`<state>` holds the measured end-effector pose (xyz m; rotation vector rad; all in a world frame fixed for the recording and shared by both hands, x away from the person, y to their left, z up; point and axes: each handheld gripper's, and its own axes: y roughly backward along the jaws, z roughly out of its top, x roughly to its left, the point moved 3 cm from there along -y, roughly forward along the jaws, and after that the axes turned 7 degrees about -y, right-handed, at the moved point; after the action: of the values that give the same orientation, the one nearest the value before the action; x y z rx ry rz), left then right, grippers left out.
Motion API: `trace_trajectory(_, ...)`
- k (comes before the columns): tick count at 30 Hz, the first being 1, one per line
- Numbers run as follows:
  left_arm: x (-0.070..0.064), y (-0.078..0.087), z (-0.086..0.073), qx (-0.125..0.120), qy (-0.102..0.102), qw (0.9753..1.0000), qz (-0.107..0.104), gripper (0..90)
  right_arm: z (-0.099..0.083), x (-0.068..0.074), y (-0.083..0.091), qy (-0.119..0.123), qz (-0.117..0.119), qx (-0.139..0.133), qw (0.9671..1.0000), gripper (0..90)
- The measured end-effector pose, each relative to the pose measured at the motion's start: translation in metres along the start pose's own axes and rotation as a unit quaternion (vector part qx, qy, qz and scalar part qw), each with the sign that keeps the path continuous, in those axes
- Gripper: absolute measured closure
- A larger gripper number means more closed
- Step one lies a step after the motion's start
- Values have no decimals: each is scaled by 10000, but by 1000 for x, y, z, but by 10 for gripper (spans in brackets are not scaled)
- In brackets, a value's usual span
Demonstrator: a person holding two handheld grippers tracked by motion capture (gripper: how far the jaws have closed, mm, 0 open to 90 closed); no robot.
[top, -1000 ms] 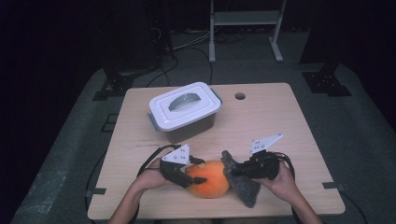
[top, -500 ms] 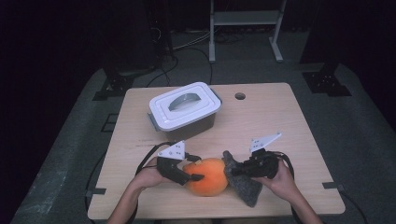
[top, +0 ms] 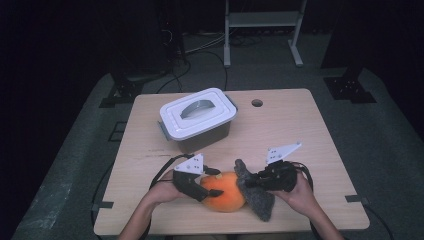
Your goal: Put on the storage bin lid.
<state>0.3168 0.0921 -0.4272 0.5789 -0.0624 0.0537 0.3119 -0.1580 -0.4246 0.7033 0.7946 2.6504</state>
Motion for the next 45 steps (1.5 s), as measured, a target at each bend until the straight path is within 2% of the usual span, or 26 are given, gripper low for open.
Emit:
trace_trajectory(2, 1, 1, -2, -32, 57, 10000, 18, 332, -4, -5, 0, -89, 23, 72, 9999, 772)
trace_trajectory(3, 2, 2, -2, -35, 78, 10000, 14, 332, -6, -8, 1, -61, -117, 149, 9998, 773)
trace_trajectory(5, 2, 3, -3, -47, 99, 9999, 5, 328, -9, -9, 3, -100, -189, 176, 9996, 774)
trace_trajectory(7, 2, 1, -2, -55, 101, 9999, 9, 325, -4, -5, 7, -7, -218, 32, 9998, 774)
trace_trajectory(9, 0, -3, 2, -61, 49, 10000, 7, 324, 6, 3, 10, 70, -71, -268, 9996, 773)
trace_trajectory(10, -1, -5, 3, -64, 11, 10000, 11, 322, 9, 6, 10, 116, -59, -307, 9994, 773)
trace_trajectory(12, -3, -9, 4, -75, -23, 10000, 44, 319, 13, 12, 6, 248, -82, -286, 9992, 773)
trace_trajectory(14, -3, -9, 5, -61, -30, 10000, 47, 318, 11, 13, 0, 313, -114, -135, 9994, 773)
trace_trajectory(16, -3, -8, 5, -58, -48, 9999, 77, 319, 7, 10, -1, 227, -37, -110, 9997, 773)
trace_trajectory(19, -3, -8, 5, -74, 0, 9999, 97, 318, 1, 3, 2, 180, -214, 54, 9996, 772)
trace_trajectory(20, -3, -9, 5, -79, -1, 9999, 96, 318, 0, 2, 4, 121, -228, 37, 9997, 772)
trace_trajectory(22, -4, -11, 7, -86, -36, 9999, 78, 314, 4, 7, 7, 203, -306, -74, 9993, 773)
trace_trajectory(24, -6, -14, 10, -112, -40, 9999, 92, 312, 12, 13, 8, 304, -205, -282, 9989, 772)
trace_trajectory(27, -8, -17, 11, -99, -55, 9999, 105, 291, 15, 18, 2, 438, -307, -134, 9985, 768)
trace_trajectory(29, -8, -18, 9, -104, -40, 9999, 105, 247, 10, 14, -2, 376, -275, -91, 9989, 768)
trace_trajectory(32, -5, -17, 9, -67, 105, 9998, 144, 159, 5, 8, 1, 264, -243, -69, 9993, 769)
trace_trajectory(34, -5, -13, 8, -76, 97, 9998, 123, 151, 0, 5, 3, 191, -188, -87, 9996, 769)
trace_trajectory(37, -3, -9, 5, -55, 219, 9997, 63, 151, -5, 0, 6, 95, -204, 15, 9997, 769)
trace_trajectory(38, -2, -9, 3, -42, 254, 9997, 29, 152, -7, -1, 6, 63, -200, 37, 9998, 769)
trace_trajectory(39, -2, -7, 2, -48, 250, 9997, -33, 196, -7, -2, 7, 47, -218, 66, 9997, 769)
trace_trajectory(41, -4, -7, 2, -66, 131, 9999, 23, 308, -6, -1, 9, 59, -279, 71, 9996, 770)
trace_trajectory(42, -5, -7, 4, -75, 85, 9999, 44, 334, -3, 4, 12, 149, -350, 23, 9993, 769)
trace_trajectory(43, -6, -8, 6, -121, 57, 9999, 45, 347, 2, 9, 15, 247, -355, -92, 9990, 769)
trace_trajectory(45, -8, -12, 11, -163, -38, 9998, 76, 351, 13, 20, 19, 374, -210, -372, 9984, 769)
